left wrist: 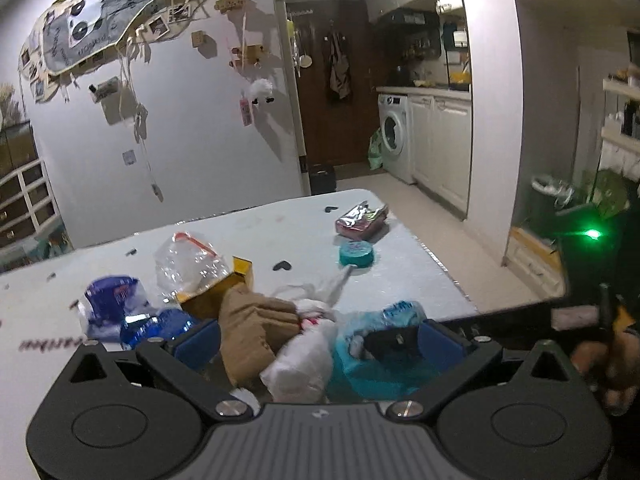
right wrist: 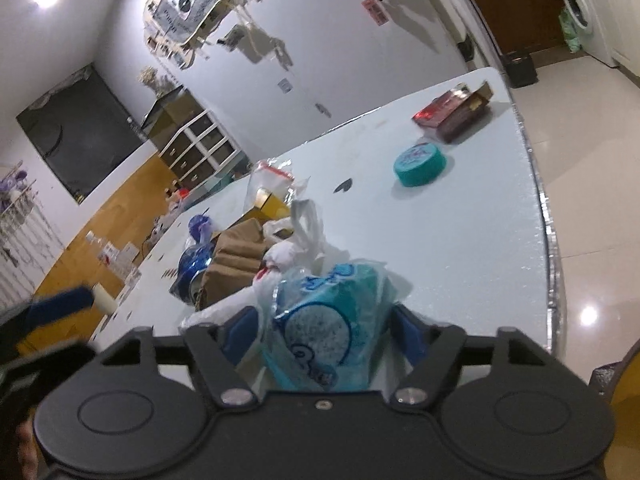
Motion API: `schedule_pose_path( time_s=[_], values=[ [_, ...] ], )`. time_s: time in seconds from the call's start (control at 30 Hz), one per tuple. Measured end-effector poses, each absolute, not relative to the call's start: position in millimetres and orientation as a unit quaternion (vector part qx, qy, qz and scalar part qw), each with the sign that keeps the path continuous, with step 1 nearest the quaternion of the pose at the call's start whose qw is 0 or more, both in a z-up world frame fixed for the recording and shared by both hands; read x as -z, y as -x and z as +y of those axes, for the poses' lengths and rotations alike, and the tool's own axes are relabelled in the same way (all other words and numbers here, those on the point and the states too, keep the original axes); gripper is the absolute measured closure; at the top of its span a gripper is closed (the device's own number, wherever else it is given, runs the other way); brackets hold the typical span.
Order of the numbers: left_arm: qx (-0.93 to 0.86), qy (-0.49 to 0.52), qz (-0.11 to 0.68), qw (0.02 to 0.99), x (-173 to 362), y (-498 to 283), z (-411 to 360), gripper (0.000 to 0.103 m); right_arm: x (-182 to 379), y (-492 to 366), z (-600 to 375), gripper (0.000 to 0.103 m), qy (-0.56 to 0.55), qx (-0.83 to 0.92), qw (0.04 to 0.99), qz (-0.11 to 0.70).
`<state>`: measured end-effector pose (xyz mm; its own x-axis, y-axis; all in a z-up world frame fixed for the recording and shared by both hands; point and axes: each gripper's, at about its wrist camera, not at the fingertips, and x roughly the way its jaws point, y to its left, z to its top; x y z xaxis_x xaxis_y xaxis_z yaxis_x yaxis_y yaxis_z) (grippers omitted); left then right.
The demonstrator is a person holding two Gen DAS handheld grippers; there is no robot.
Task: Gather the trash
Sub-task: 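Move both tools to the table trash and close on items, then lift the white plastic bag with left tool while right tool carries the blue tissue pack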
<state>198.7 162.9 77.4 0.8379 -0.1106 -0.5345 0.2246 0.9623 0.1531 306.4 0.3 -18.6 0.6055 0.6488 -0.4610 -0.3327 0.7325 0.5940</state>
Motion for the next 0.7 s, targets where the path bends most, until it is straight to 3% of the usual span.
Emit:
schedule_pose_path(
  time_s=[0.1, 0.17, 0.37, 0.7],
  values=[
    [0.101, -0.111, 0.28, 0.948, -80.7, -211.2, 159.8, 0.004, 19.7, -304.6, 2.3, 0.044, -0.216, -0.295, 0.869, 0.334],
    [0.115, -0.104, 0.29, 0.944, -80.5, -221.5, 158.3, 0.017, 22.4, -303.4, -0.4, 0.047, -0.218, -0.303, 0.865, 0.334],
    [0.125, -0.12, 0.336, 0.926, -64.5, -251.5, 147.9, 0.037, 20.6, -292.0, -9.9, 0.054, -0.199, -0.307, 0.871, 0.326],
    [0.093, -0.132, 0.393, 0.905, -31.5, -283.7, 148.9, 0.05, 18.1, -275.0, -31.6, 0.056, -0.177, -0.311, 0.874, 0.328]
  ],
)
